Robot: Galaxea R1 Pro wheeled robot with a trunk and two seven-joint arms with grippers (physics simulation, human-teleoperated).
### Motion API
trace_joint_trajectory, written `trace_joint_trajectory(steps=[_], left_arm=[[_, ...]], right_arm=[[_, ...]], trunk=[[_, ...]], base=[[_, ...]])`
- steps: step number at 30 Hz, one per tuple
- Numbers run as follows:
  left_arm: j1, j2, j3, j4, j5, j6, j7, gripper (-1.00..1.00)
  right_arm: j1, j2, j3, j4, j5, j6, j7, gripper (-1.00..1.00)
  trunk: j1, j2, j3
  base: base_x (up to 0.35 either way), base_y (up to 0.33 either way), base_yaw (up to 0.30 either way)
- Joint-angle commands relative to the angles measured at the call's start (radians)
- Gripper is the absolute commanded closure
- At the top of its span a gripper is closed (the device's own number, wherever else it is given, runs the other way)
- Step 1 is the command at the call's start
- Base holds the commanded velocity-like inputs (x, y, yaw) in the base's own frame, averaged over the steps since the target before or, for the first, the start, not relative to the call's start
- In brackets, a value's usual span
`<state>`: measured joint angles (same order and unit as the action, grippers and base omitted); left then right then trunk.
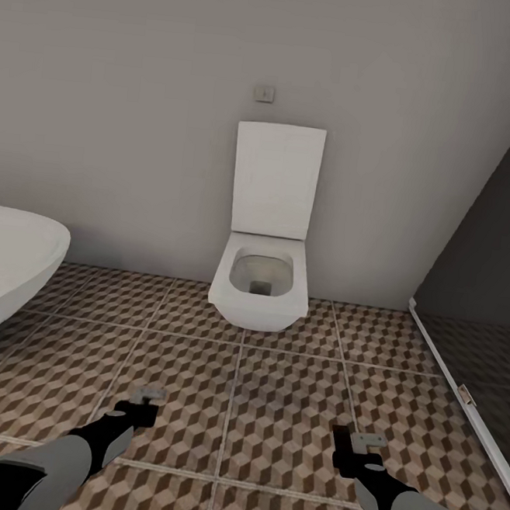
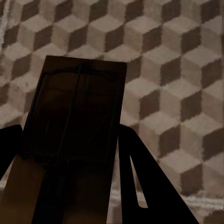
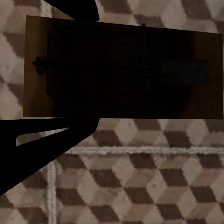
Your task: Take the four mousetraps from the cabinet in the bathroom and place them on the bathroom floor. Make sure all four end up on the same floor surface, and ensure that at least two of them are either under or directly next to the same bathroom sink.
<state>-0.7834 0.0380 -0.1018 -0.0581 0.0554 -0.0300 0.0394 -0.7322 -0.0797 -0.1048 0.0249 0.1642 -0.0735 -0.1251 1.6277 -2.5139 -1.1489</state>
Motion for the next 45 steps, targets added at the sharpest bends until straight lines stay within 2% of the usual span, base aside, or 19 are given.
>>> trace_joint_trajectory(steps=[1, 9, 13, 16, 33, 38, 45], left_arm=[[-0.001, 0.0, -0.008, 0.0, 0.002, -0.003, 0.004, 1.0], [-0.001, 0.005, -0.004, 0.001, 0.007, -0.001, 0.004, 1.0], [-0.001, 0.006, -0.004, 0.0, 0.005, -0.014, 0.003, 1.0], [0.0, 0.0, -0.001, -0.002, 0.002, -0.059, -0.002, 1.0], [-0.001, -0.02, 0.003, -0.002, 0.01, -0.073, 0.012, 1.0], [-0.002, -0.031, 0.003, 0.001, 0.012, -0.073, 0.013, 1.0], [-0.001, -0.032, 0.004, 0.006, 0.012, -0.073, 0.013, 1.0]], right_arm=[[-0.001, 0.0, -0.009, 0.003, 0.008, -0.006, -0.003, 1.0], [-0.001, 0.005, -0.009, 0.003, 0.004, -0.023, -0.004, 1.0], [-0.001, 0.018, -0.009, 0.003, 0.003, -0.043, -0.004, 1.0], [-0.001, 0.02, -0.01, 0.002, 0.004, -0.052, -0.004, 1.0], [-0.001, 0.009, -0.015, -0.01, -0.005, -0.048, -0.017, 1.0], [-0.001, 0.009, -0.015, -0.011, -0.005, -0.044, -0.017, 1.0], [-0.001, 0.007, -0.014, -0.011, -0.004, -0.05, -0.018, 1.0]], trunk=[[0.0, 0.0, -0.001], [0.0, 0.0, -0.001], [0.0, 0.0, -0.001], [0.0, 0.0, -0.001], [0.0, 0.0, -0.001], [0.002, -0.001, -0.02], [0.005, -0.003, -0.047]], base=[[0.0, 0.0, 0.0], [0.0, 0.0, 0.0], [0.0, 0.0, 0.0], [0.0, 0.0, 0.0], [0.0, 0.0, 0.0], [0.0, 0.0, 0.0], [0.0, 0.0, 0.0]])
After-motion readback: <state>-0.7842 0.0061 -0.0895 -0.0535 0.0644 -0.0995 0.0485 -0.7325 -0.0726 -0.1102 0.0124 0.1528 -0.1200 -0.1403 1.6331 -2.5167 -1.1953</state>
